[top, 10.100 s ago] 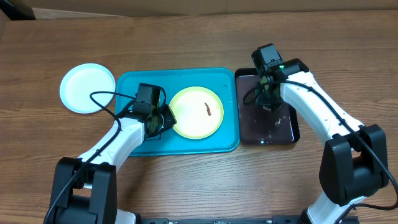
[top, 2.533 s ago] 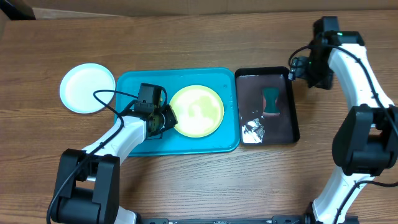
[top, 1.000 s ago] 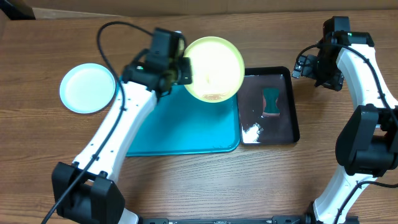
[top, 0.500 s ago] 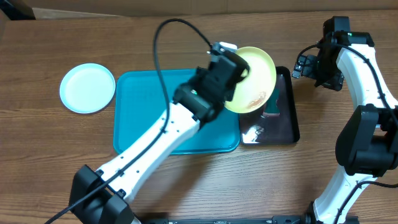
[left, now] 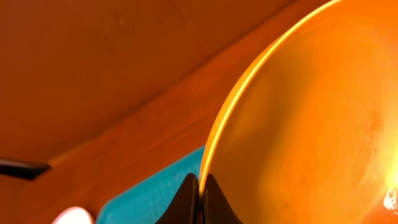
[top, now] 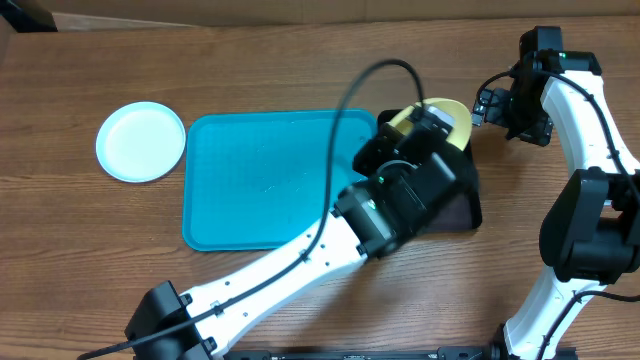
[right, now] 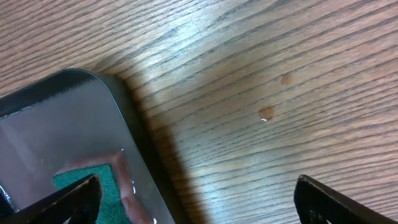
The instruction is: Clean dirty plates on tray and stack at the side
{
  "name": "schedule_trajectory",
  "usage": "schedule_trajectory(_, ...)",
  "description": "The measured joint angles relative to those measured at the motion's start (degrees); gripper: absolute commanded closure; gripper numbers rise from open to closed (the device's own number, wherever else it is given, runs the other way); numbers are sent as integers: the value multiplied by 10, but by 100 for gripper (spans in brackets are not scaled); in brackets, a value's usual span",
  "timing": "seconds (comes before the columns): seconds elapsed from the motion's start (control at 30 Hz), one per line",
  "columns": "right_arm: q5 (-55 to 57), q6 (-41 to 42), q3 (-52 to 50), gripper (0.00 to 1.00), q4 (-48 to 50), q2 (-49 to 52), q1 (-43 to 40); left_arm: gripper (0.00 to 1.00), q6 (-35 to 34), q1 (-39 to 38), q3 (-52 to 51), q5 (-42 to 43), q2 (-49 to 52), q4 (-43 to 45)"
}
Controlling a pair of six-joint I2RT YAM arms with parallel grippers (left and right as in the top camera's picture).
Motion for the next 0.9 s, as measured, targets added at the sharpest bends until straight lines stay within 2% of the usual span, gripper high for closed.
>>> schedule_trajectory(0.23,0,0,0,0,0,0,0,96,88,-30,0,-79,0,55)
schedule_trajectory(0.57,0,0,0,0,0,0,0,96,220,-35,1,-127,0,140)
schedule_trajectory(0.9,0,0,0,0,0,0,0,96,260,-35,1,-149,0,149)
